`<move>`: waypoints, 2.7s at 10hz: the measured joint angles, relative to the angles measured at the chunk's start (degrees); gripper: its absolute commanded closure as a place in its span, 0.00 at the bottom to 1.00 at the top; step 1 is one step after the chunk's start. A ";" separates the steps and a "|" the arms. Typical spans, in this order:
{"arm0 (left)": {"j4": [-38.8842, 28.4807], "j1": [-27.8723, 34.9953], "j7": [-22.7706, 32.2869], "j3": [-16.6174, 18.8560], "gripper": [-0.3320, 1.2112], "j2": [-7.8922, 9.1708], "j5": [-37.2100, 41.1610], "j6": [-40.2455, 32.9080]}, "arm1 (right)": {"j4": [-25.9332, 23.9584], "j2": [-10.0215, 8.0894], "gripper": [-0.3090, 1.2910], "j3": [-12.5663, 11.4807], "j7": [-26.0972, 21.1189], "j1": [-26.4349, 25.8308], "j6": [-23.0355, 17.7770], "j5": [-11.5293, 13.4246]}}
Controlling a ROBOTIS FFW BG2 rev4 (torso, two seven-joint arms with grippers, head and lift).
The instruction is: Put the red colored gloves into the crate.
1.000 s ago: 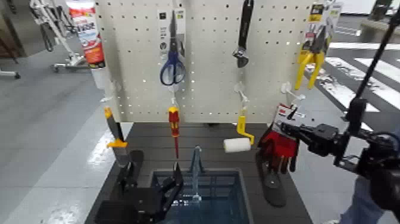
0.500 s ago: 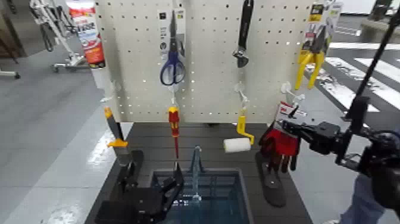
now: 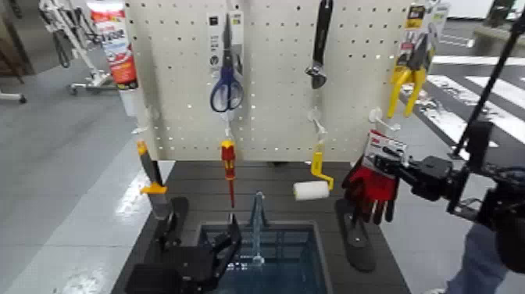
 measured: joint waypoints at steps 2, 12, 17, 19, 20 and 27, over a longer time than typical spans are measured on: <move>0.00 0.00 0.00 0.00 0.29 0.00 0.00 0.00 | -3.50 0.35 0.87 -0.95 0.46 2.01 1.42 0.12; -0.09 0.26 0.15 0.48 0.29 -0.01 -0.12 0.03 | -29.64 4.12 0.87 -3.41 -0.35 14.62 16.47 -2.93; -0.08 0.09 0.26 -0.04 0.29 -0.02 -0.35 0.36 | -28.44 8.40 0.87 1.02 -2.02 18.37 17.16 -8.01; -0.01 -0.03 0.31 -0.26 0.29 0.02 -0.35 0.47 | -26.26 8.64 0.87 3.25 -2.44 18.27 15.34 -9.35; 0.02 -0.08 0.33 -0.33 0.29 0.05 -0.35 0.51 | -24.84 8.64 0.87 4.44 -2.87 17.99 14.03 -10.20; 0.09 -0.18 0.27 -0.47 0.29 0.08 -0.26 0.49 | -15.03 8.49 0.87 10.60 -1.52 15.39 7.87 -10.82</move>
